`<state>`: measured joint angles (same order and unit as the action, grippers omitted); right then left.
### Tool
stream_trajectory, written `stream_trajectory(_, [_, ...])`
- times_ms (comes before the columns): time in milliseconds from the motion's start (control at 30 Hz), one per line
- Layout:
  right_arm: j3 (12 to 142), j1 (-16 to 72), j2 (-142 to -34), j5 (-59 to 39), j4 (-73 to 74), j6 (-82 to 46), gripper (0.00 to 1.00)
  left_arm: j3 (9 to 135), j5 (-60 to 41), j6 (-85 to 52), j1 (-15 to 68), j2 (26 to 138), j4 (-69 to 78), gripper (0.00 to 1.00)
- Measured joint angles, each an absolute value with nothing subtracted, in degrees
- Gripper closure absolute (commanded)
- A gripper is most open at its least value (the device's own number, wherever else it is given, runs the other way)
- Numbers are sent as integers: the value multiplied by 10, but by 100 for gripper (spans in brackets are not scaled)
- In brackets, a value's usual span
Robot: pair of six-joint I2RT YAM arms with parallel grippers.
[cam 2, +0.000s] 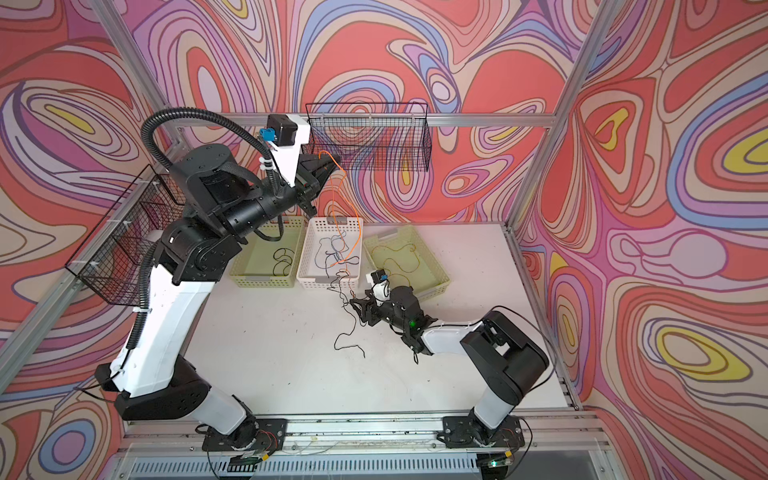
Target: Untangle the cables
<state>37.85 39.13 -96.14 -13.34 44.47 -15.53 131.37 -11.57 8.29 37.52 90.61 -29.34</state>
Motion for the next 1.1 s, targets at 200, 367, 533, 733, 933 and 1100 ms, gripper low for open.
stream_trajectory(200, [374, 391, -1012, -180, 553, -166, 34, 1323, -122, 79, 385, 906, -294, 100])
stream_trajectory(367, [351, 391, -1020, -176, 582, -175, 34, 1347, -121, 79, 392, 906, -294, 100])
stream_trajectory(533, [287, 391, -977, -179, 569, -173, 34, 1351, -118, 79, 394, 903, -294, 100])
stream_trajectory(733, [284, 403, -903, -204, 552, -151, 32, 1343, -114, 79, 405, 903, -294, 100])
stream_trajectory(933, [301, 406, -879, -235, 541, -135, 32, 1342, -107, 80, 422, 903, -294, 100])
stream_trajectory(1100, [349, 406, -889, -257, 529, -132, 32, 1342, -104, 82, 432, 903, -293, 100])
